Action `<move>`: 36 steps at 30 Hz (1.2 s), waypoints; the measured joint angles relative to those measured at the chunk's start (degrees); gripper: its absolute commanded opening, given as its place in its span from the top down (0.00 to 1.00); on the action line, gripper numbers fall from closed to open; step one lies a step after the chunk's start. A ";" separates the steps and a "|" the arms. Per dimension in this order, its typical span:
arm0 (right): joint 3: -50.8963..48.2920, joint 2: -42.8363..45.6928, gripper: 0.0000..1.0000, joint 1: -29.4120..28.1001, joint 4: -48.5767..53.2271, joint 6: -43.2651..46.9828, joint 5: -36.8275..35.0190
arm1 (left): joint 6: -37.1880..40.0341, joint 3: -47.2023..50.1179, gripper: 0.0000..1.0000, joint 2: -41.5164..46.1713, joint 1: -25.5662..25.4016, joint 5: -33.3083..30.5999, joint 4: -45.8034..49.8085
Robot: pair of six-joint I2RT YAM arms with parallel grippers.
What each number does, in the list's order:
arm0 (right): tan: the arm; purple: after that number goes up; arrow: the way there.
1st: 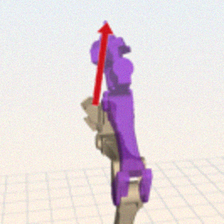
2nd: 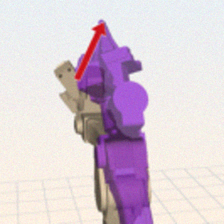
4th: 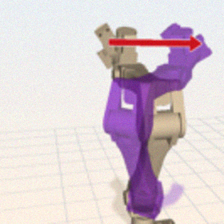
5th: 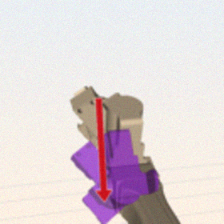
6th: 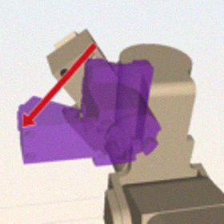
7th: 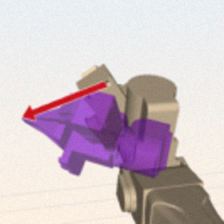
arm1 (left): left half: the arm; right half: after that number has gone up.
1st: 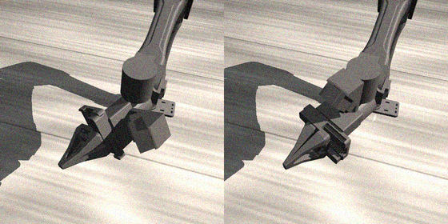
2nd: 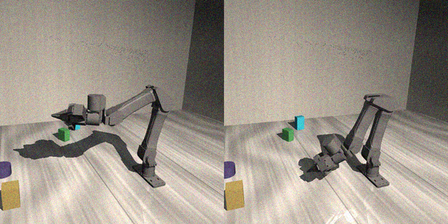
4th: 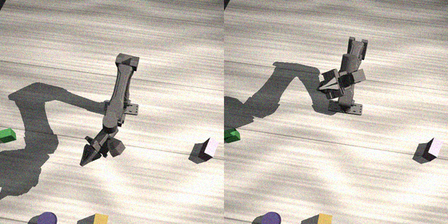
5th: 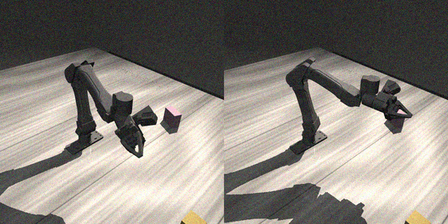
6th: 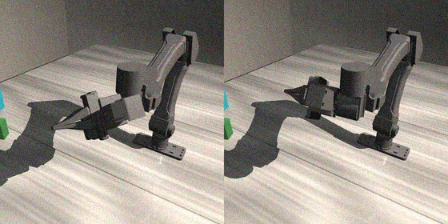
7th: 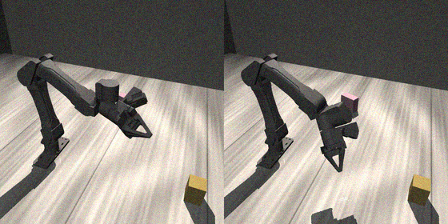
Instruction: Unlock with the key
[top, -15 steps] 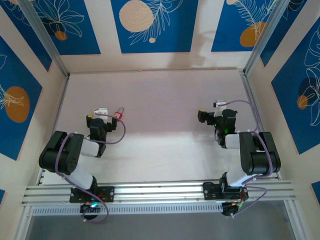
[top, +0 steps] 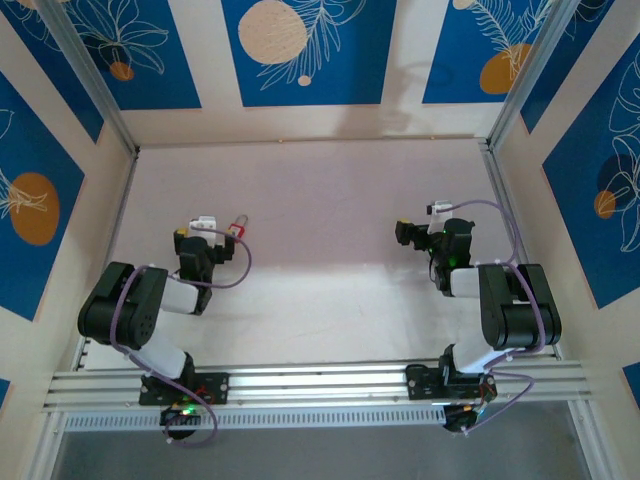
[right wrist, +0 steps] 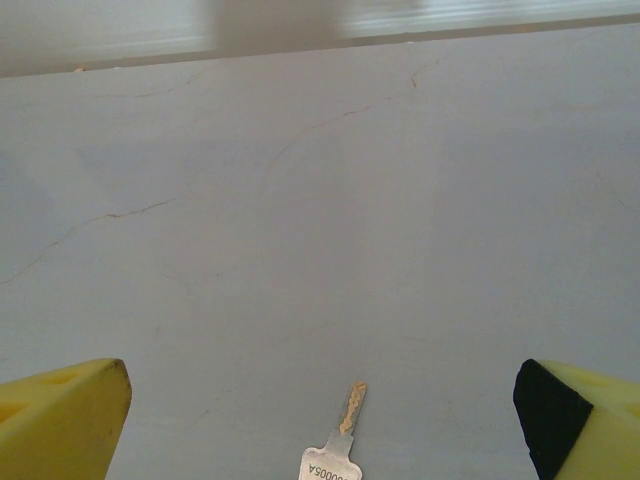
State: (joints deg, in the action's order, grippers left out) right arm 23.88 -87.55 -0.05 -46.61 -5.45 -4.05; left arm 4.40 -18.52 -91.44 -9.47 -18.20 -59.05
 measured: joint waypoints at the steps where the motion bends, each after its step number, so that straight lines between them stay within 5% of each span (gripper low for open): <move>1: 0.00 0.00 0.01 0.00 0.00 0.00 0.00 | 0.00 0.00 0.00 0.00 0.00 0.00 0.00; 36: 0.00 0.00 0.01 0.50 0.02 -0.04 1.49 | 0.00 0.00 0.00 0.00 0.00 0.00 0.00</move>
State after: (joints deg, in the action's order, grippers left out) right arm 23.88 -87.55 0.45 -46.59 -5.50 -2.57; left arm 4.40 -18.52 -91.44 -9.47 -18.20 -59.05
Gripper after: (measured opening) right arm 0.991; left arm 0.998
